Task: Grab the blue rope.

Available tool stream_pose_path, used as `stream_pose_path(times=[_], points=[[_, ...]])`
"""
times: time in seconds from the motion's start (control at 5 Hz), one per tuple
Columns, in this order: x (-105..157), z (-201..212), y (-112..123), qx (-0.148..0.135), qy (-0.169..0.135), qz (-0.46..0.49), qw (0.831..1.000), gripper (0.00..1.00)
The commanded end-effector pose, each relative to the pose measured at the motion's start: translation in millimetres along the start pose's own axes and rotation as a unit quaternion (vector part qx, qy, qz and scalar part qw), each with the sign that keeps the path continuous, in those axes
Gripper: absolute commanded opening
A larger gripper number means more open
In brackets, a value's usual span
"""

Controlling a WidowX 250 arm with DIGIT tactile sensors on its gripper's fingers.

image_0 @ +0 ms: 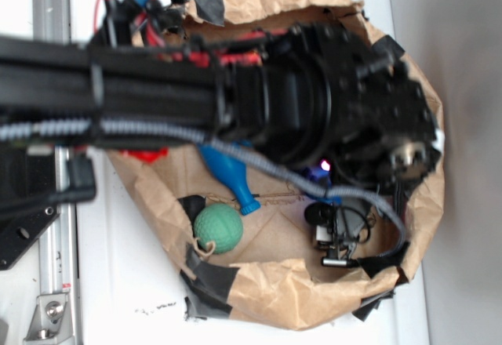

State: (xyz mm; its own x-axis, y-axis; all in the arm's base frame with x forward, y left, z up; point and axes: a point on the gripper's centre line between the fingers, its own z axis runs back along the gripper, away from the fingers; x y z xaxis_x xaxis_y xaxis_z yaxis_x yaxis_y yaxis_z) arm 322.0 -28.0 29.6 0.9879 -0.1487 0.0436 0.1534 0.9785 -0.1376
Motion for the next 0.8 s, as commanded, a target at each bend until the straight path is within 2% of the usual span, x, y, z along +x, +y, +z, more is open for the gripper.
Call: stream_pose_path(times=[0.0, 0.2, 0.4, 0.6], points=[[-6, 16, -20, 0.048, -0.057, -0.029, 0.997, 0.00], [-13, 23, -22, 0.063, -0.072, -0.037, 0.995, 0.00], [-34, 75, -19, 0.069, -0.117, -0.013, 0.991, 0.00], [-47, 126, -16, 0.046, -0.139, 0.016, 0.989, 0.00]])
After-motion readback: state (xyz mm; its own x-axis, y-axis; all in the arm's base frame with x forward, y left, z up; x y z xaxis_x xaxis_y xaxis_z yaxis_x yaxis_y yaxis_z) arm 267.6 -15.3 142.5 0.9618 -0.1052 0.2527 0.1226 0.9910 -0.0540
